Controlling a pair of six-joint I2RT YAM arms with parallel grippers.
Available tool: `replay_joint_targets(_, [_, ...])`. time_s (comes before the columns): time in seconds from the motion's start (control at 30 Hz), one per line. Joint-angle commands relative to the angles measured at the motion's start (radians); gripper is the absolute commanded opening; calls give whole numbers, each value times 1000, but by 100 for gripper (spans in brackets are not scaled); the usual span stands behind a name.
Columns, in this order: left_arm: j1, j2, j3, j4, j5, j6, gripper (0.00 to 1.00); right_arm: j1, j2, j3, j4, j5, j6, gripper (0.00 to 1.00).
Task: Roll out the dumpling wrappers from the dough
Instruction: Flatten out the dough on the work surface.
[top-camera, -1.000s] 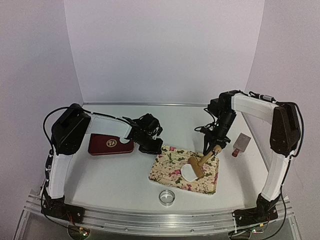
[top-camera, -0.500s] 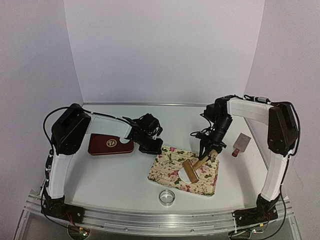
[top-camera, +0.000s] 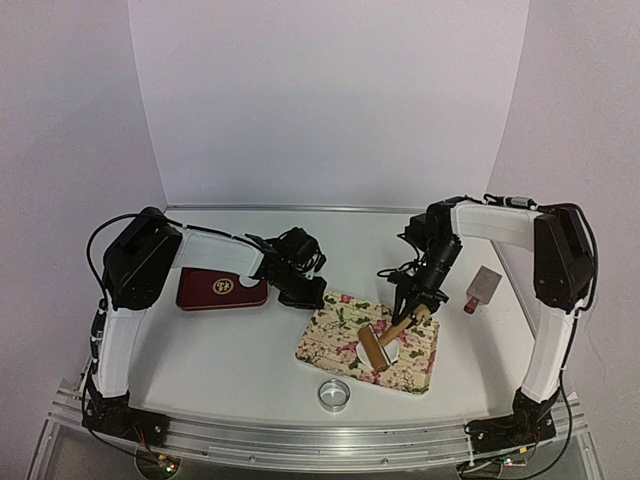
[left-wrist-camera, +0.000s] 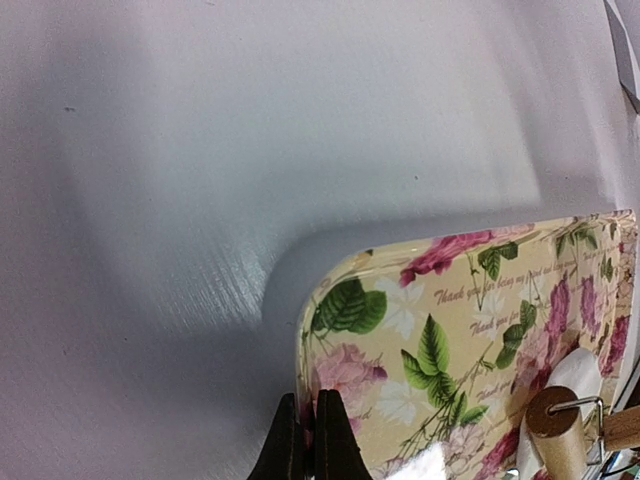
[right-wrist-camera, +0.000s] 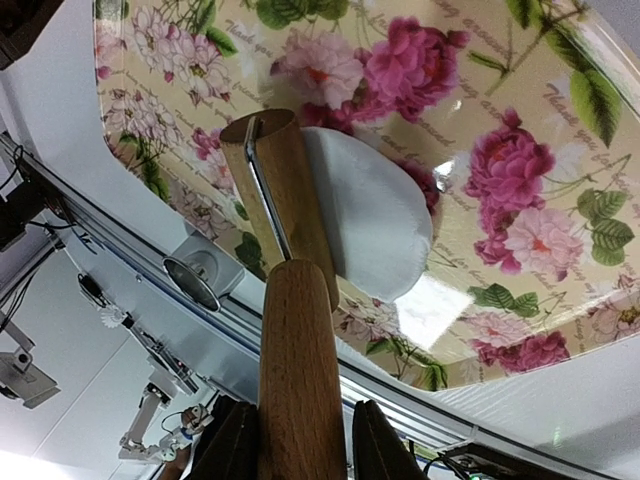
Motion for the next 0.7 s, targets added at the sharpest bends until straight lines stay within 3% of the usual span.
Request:
replay_joint_targets(0.0, [-2,4,-83,-70,-63,22,0,-88,18,-93,-28,379,8,0])
replay_joint_targets(0.27, [-2,8,-84,-64,-53,15,0,-102,13,-113,-2,332,-2,0])
replay_joint_targets(0.67, [-8,47,-30,-43,-18,-17,0,64,99,-104,105,318,101,0])
